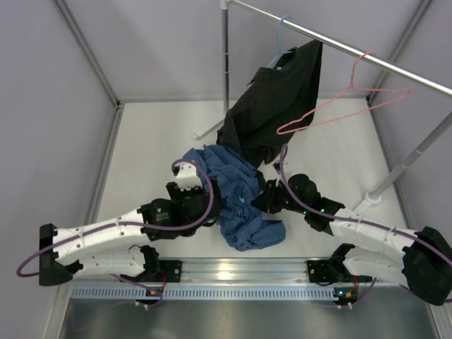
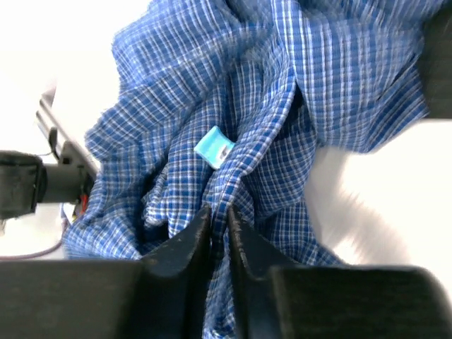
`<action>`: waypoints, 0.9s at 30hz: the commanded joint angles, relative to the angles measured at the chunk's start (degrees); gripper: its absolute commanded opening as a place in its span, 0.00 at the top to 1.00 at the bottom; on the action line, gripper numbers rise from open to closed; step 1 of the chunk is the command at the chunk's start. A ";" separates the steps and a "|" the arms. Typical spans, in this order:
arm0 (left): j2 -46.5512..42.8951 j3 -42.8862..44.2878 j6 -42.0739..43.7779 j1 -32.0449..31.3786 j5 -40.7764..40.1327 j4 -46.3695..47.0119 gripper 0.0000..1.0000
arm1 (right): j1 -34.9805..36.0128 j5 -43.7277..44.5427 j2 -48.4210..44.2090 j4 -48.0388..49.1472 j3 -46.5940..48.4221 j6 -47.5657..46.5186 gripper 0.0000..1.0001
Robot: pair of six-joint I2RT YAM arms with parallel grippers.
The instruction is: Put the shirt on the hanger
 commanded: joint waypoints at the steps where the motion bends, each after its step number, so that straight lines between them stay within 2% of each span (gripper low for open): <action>1: 0.34 1.80 11.99 8.17 8.31 6.94 0.02 | 1.50 7.03 -5.73 -2.71 5.12 -6.75 0.88; 2: 0.34 2.32 13.31 10.10 11.03 8.26 0.02 | 1.76 7.91 -7.39 -5.17 9.23 -8.69 1.00; 6: -1.15 5.49 17.36 10.47 11.41 10.82 0.02 | 2.55 9.50 -9.61 -19.56 23.21 -20.62 1.00; 7: -2.46 6.36 17.71 10.47 11.23 11.08 0.02 | 3.42 9.59 -9.61 -21.87 29.77 -22.22 1.00; 9: -3.88 8.90 19.91 10.47 10.01 11.44 0.02 | 4.57 9.41 -8.82 -26.09 36.65 -25.82 1.00; 10: -4.66 9.88 20.61 10.47 8.87 11.35 0.02 | 5.62 9.24 -8.21 -30.02 43.82 -26.71 1.00; 15: -9.41 16.12 25.79 10.47 1.66 11.44 0.02 | 10.98 5.11 -1.53 -41.03 65.83 -32.78 1.00; 16: -10.03 18.83 26.76 10.47 1.04 11.52 0.02 | 12.90 5.19 0.65 -43.05 73.61 -33.48 1.00; 18: -11.61 22.00 30.36 10.47 0.86 11.79 0.02 | 14.76 5.54 2.69 -48.85 81.21 -35.24 1.00; 19: -11.96 25.06 31.68 10.47 1.82 11.79 0.02 | 16.51 6.07 4.52 -50.96 88.56 -35.42 1.00; 23: -13.37 28.34 40.01 10.47 5.95 13.01 0.02 | 18.20 7.47 5.34 -56.25 98.82 -35.60 1.00; 26: -15.13 25.73 43.98 10.47 10.95 15.56 0.02 | 18.20 11.06 3.75 -55.99 96.99 -35.25 1.00; 27: -15.74 24.67 44.26 10.47 12.53 16.35 0.02 | 18.20 12.82 3.49 -56.34 93.15 -35.25 1.00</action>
